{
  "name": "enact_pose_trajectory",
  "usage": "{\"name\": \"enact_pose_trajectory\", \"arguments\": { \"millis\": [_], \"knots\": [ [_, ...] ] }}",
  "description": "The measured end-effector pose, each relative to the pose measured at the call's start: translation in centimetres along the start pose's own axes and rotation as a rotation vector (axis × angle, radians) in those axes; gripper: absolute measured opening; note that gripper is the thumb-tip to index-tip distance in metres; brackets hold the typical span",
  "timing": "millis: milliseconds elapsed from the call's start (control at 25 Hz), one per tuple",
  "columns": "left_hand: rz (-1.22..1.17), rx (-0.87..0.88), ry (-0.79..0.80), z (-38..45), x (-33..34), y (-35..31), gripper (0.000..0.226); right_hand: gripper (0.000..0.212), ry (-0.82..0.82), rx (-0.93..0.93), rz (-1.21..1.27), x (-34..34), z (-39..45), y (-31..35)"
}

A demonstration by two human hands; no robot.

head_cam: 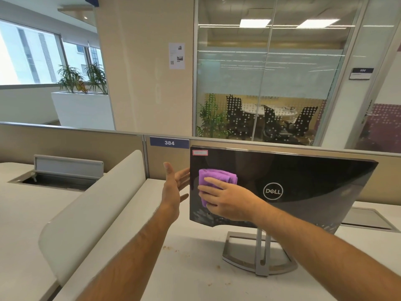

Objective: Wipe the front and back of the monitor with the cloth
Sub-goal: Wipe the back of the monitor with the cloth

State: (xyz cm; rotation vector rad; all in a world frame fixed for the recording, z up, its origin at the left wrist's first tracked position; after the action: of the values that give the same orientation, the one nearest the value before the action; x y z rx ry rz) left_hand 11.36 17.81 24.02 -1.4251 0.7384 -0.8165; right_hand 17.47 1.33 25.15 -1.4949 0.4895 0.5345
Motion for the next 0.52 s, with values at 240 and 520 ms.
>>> {"name": "enact_pose_trajectory", "arguments": {
  "millis": [240,520],
  "knots": [
    [0.004,-0.001,0.009,-0.2,0.1,-0.1,0.082,0.05,-0.121,0.128,0.093,0.0,-1.1,-1.7],
    [0.003,-0.012,-0.008,-0.1,0.3,0.0,0.085,0.052,-0.193,0.23,0.166,-0.2,-3.0,-3.5]
  ]
}}
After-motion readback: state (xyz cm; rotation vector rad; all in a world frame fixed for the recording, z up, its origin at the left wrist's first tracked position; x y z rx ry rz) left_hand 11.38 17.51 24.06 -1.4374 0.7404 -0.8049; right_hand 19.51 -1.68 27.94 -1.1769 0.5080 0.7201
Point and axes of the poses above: each hand's wrist, its own z-axis towards the middle knuckle, its own x-axis out of the palm, y = z × x, the point moved 2 cm from there along z, towards the middle knuckle, and after that the axes turned 9 degrees about z, right-handed, at the moved point
